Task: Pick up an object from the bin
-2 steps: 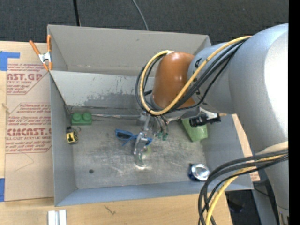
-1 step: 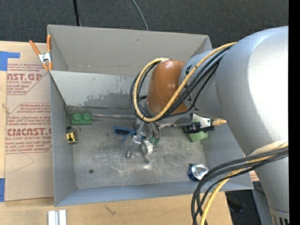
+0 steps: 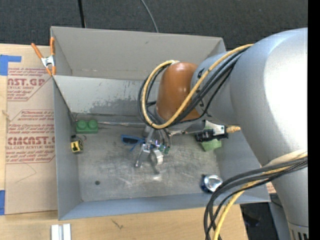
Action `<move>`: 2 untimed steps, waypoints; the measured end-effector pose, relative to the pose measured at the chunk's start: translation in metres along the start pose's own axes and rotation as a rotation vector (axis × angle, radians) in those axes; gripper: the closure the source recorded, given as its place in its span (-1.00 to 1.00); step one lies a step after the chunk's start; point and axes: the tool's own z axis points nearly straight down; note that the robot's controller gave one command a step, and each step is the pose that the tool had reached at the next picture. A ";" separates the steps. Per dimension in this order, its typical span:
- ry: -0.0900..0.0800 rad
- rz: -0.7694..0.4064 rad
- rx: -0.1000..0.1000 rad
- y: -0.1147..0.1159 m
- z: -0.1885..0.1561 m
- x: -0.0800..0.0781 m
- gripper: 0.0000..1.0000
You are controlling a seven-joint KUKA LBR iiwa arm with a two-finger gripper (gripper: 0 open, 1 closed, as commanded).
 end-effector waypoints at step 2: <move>0.004 0.000 0.002 0.002 -0.023 -0.003 1.00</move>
Offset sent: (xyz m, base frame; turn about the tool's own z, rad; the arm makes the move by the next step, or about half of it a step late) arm 0.0000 0.0000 0.0000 0.0000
